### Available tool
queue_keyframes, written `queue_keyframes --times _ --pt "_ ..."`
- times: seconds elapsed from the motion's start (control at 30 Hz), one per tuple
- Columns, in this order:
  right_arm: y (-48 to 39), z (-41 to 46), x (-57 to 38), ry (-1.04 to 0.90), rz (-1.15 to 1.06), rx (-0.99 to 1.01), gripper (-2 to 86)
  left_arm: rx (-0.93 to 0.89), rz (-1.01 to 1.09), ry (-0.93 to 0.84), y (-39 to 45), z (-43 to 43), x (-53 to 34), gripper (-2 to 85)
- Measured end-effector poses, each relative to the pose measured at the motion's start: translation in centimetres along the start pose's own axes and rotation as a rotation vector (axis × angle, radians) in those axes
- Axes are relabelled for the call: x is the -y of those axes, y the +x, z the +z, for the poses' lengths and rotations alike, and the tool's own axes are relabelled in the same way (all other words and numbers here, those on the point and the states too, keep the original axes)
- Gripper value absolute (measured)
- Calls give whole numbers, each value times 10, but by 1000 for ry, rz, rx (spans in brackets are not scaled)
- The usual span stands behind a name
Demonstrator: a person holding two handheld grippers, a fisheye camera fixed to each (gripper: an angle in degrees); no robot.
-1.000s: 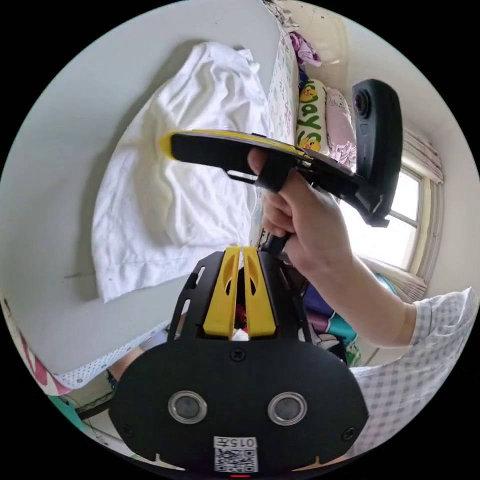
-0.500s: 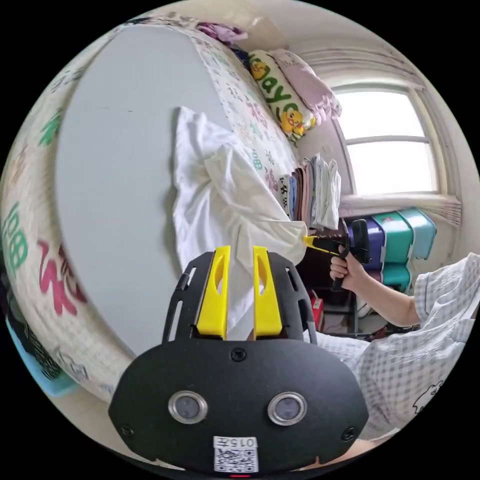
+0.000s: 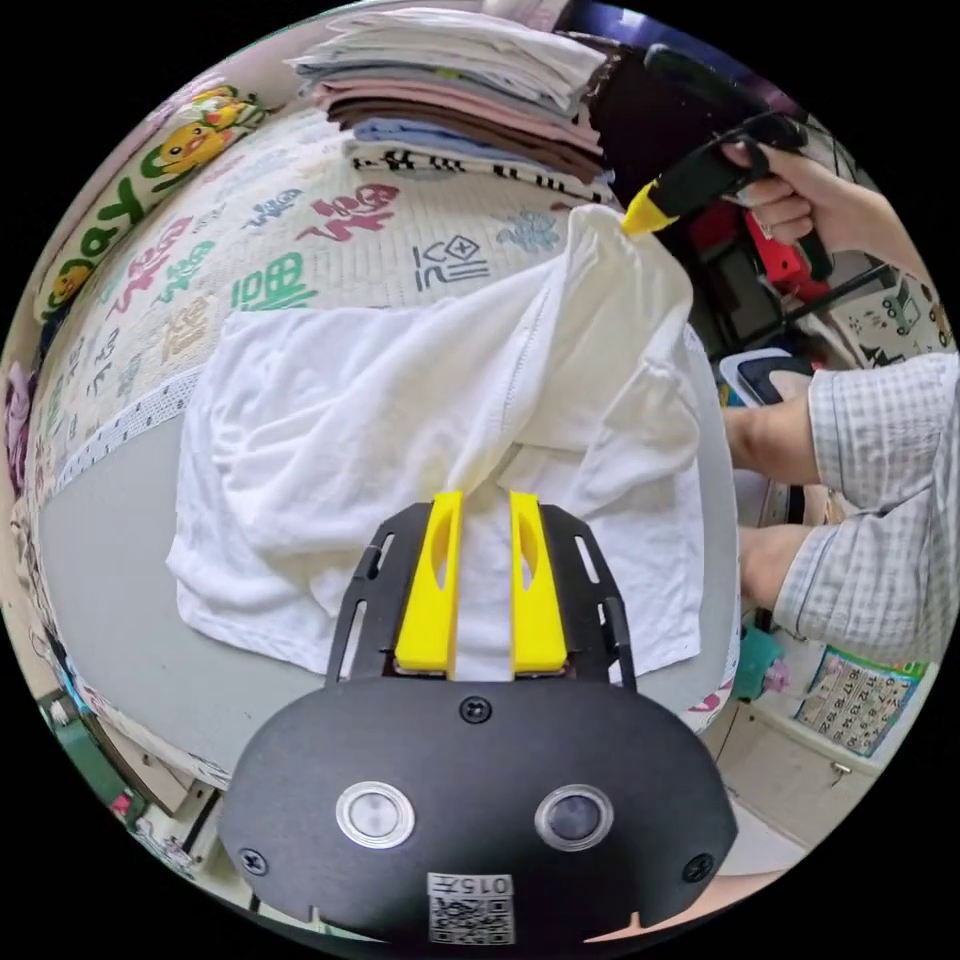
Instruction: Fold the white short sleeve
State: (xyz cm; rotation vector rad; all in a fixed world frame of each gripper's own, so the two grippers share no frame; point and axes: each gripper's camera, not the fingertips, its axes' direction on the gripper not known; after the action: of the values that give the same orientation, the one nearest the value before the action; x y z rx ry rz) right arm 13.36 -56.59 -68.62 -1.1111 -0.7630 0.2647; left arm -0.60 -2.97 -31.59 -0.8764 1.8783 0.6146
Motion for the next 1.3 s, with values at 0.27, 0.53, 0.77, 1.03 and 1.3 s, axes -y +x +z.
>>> queue_keyframes --times 0.27,0.53,0.77,1.03,1.3 --pt "56 -8 46 -88 -108 -151 9 -11 9 -22 5 -29 17 80" --pt "118 -3 102 -215 -154 -153 56 11 14 -79 21 -43 6 82" --pt "171 -15 141 -324 -192 -177 29 22 31 -118 40 -43 -20 58" --pt "203 -126 173 -68 -189 -168 2 32 -374 163 59 -121 -131 -4" --pt "114 -347 140 609 -391 47 0 68 -916 1033 166 -275 -330 -7"
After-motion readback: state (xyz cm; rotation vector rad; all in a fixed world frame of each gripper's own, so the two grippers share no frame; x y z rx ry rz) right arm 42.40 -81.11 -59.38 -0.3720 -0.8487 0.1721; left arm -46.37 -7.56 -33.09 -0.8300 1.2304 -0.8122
